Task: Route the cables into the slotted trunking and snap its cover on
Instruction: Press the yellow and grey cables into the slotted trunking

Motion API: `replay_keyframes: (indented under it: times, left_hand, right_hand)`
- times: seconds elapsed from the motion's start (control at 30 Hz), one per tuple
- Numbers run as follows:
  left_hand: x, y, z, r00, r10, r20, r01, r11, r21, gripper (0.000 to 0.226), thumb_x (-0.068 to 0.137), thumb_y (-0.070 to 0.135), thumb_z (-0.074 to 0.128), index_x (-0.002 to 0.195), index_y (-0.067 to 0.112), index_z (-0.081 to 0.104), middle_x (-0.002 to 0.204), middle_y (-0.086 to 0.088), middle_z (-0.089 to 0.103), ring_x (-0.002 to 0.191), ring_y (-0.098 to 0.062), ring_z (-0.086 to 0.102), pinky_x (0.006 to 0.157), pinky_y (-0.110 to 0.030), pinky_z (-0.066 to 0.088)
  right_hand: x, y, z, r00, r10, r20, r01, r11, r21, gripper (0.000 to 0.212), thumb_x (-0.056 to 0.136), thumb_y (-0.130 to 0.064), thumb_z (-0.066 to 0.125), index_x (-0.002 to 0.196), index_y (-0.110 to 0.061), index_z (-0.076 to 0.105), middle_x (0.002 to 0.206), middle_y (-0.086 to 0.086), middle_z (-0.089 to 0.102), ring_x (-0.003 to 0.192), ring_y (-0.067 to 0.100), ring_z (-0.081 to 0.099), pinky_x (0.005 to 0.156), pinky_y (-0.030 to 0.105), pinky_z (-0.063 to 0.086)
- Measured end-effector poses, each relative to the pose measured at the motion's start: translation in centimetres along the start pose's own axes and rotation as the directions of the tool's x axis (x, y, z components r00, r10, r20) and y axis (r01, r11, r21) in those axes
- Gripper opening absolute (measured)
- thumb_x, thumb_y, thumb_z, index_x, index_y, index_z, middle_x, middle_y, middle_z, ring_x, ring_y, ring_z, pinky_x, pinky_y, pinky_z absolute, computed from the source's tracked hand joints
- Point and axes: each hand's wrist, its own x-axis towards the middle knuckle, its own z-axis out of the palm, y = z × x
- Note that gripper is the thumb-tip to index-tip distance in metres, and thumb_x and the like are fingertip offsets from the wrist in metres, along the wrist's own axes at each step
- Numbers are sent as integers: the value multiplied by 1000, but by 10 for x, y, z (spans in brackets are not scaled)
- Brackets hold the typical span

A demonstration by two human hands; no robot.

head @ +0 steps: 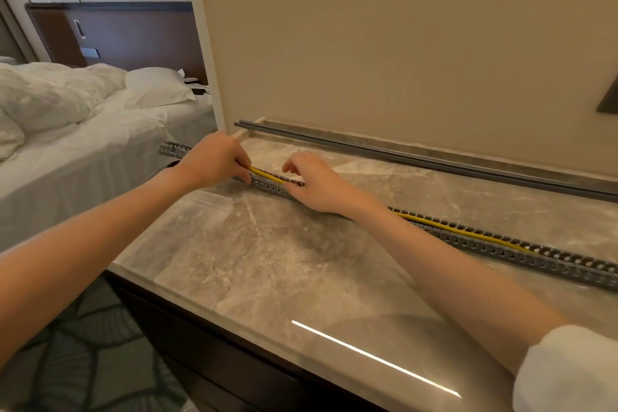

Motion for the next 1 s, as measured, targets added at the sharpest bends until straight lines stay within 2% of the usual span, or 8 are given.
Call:
replay_keyframes:
  times: [0.23, 0.37, 0.5, 0.57, 0.67, 0.77, 0.9, 1.0]
  left_hand:
    - [-13, -7, 15, 1000, -9, 5, 10, 995, -104, 24, 78, 18, 73, 101, 10, 72, 120, -6, 67, 100, -19, 64, 93, -27, 44]
    - [-22, -19, 12, 992, -124, 28, 126, 930, -345, 36, 72, 6, 76, 107, 11, 70, 123, -8, 64, 116, -15, 58, 103, -23, 38]
    - [-14, -27, -3, 974, -182, 136, 225, 862, -455, 55, 73, -13, 55, 123, 12, 56, 118, -5, 67, 96, -3, 65, 81, -18, 49]
    - [-11, -31, -9, 958, -195, 209, 280, 778, -562, 64, 71, -23, 40, 127, 8, 45, 119, -10, 65, 101, -7, 64, 72, -15, 49]
    - [-8, -37, -11, 946, -207, 249, 321, 692, -646, 67, 71, -30, 31, 128, 4, 42, 119, -13, 61, 110, -19, 61, 65, -12, 51]
    - [0, -47, -13, 952, -230, 201, 306, 723, -620, 55, 73, -29, 32, 115, -2, 55, 111, -15, 64, 104, -22, 65, 80, -18, 55]
    - [18, -72, -23, 968, -230, 96, 249, 895, -371, 46, 72, -21, 38, 95, 3, 69, 96, -10, 69, 94, -19, 64, 85, -25, 48]
    - [31, -85, -23, 941, -259, 217, 311, 914, -260, 34, 78, -11, 42, 92, 2, 70, 99, -14, 70, 94, -23, 62, 90, -34, 48]
  right_hand:
    - [40, -13, 19, 997, 32, 67, -36, 997, 68, 44, 86, -30, 65, 120, -6, 49, 117, 13, 57, 104, 25, 54, 85, 35, 47]
    - [58, -21, 24, 979, 158, 128, -187, 948, 258, 36, 88, -20, 58, 109, 10, 58, 109, 26, 63, 95, 37, 58, 73, 38, 44]
    - [68, -23, 23, 956, 222, 193, -284, 868, 408, 42, 87, -18, 54, 101, 22, 53, 82, 30, 58, 70, 31, 45, 66, 33, 33]
    - [73, -23, 25, 949, 241, 202, -307, 847, 434, 44, 87, -20, 57, 106, 20, 54, 99, 35, 62, 84, 47, 52, 72, 42, 42]
    - [76, -25, 28, 939, 272, 209, -340, 814, 471, 41, 86, -25, 64, 107, 11, 64, 119, 31, 60, 102, 41, 57, 86, 44, 46]
    - [81, -21, 34, 928, 291, 231, -370, 784, 499, 33, 85, -30, 67, 103, -3, 72, 113, 10, 67, 91, 14, 55, 76, 28, 39]
    - [85, -17, 39, 920, 323, 221, -391, 753, 530, 31, 82, -31, 70, 99, -5, 74, 111, 9, 67, 96, 15, 55, 79, 27, 39]
    - [87, -13, 40, 919, 316, 234, -393, 749, 533, 30, 84, -31, 69, 100, -6, 73, 111, 10, 67, 100, 17, 55, 82, 29, 41]
